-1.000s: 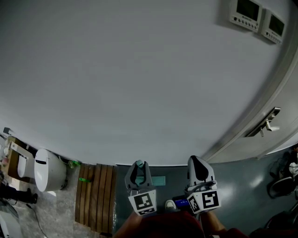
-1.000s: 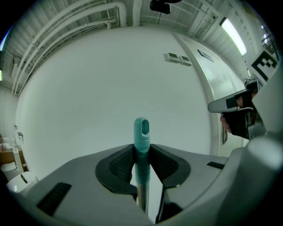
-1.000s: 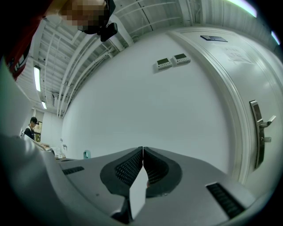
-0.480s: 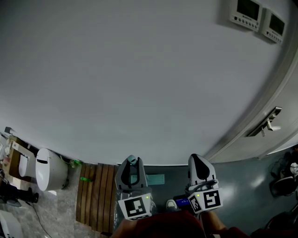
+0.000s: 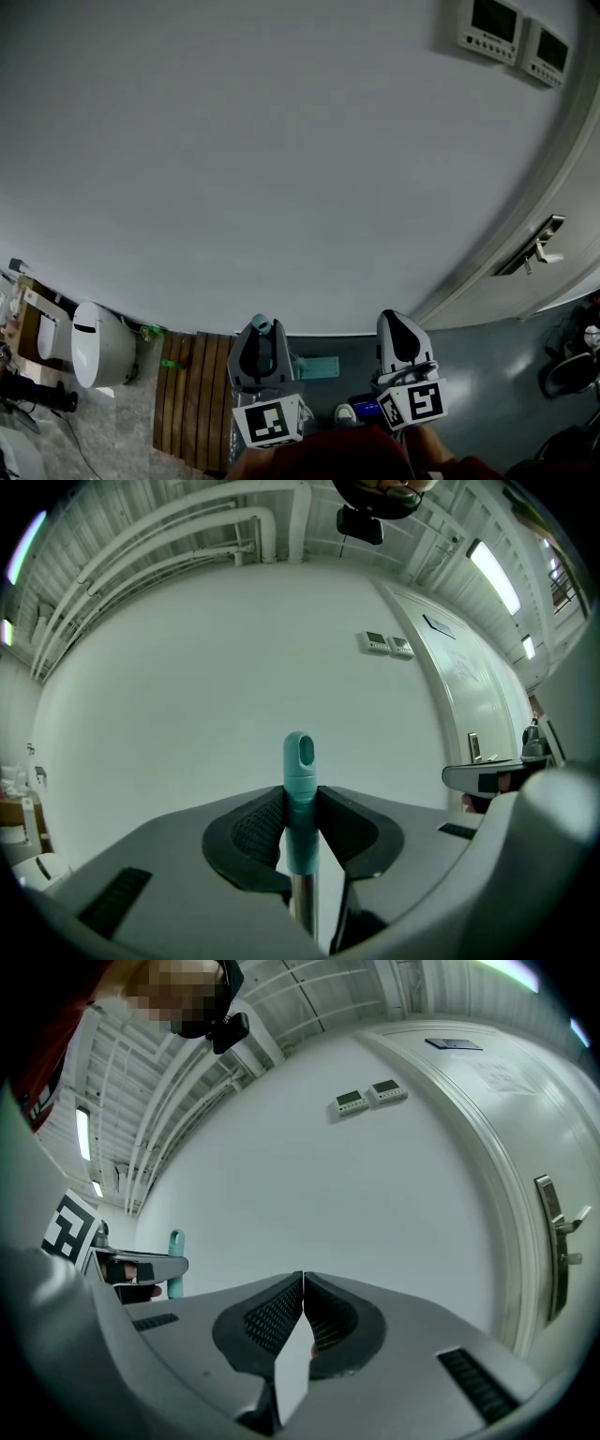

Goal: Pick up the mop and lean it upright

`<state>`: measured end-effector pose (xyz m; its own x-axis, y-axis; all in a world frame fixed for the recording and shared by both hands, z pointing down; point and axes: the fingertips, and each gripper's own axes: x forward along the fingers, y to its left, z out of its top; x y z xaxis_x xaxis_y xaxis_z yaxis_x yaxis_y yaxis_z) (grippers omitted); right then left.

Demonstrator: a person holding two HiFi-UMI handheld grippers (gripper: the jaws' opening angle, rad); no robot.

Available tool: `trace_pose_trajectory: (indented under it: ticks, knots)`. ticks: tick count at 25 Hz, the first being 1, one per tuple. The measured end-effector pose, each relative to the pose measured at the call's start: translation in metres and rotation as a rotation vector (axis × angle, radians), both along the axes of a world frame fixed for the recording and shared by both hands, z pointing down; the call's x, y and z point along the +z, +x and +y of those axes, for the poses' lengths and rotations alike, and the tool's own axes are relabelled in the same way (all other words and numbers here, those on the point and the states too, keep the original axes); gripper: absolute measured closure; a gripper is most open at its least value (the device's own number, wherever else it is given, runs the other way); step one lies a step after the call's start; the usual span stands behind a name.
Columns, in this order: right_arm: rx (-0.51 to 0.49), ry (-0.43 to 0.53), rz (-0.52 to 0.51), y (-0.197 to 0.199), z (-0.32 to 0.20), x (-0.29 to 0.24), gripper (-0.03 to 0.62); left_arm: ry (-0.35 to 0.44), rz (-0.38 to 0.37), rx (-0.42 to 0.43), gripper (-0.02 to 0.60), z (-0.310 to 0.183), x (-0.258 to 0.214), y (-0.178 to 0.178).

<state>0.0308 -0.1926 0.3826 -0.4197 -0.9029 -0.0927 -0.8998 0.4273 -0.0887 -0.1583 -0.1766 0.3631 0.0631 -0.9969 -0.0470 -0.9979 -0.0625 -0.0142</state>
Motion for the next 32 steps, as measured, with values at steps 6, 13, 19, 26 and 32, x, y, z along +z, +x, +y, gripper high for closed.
trace_pose_trajectory:
  ticks: [6,13,19,26,32]
  knots:
    - [0.004,-0.004,0.003,0.002,0.001,0.000,0.576,0.010,0.002,0.010,0.460,0.002,-0.006,0.004]
    - [0.008,-0.003,0.000,0.003,0.002,0.000,0.576,0.026,-0.007,0.037,0.460,0.006,-0.011,0.012]
    - [0.006,-0.001,-0.005,0.003,0.004,0.000,0.576,0.032,-0.012,0.031,0.460,0.009,-0.014,0.011]
    - [0.004,-0.003,-0.008,0.002,0.006,0.001,0.576,0.037,-0.010,0.033,0.460,0.012,-0.016,0.009]
    - [0.008,-0.004,-0.008,0.003,0.006,0.001,0.576,0.033,-0.002,0.050,0.460,0.012,-0.016,0.013]
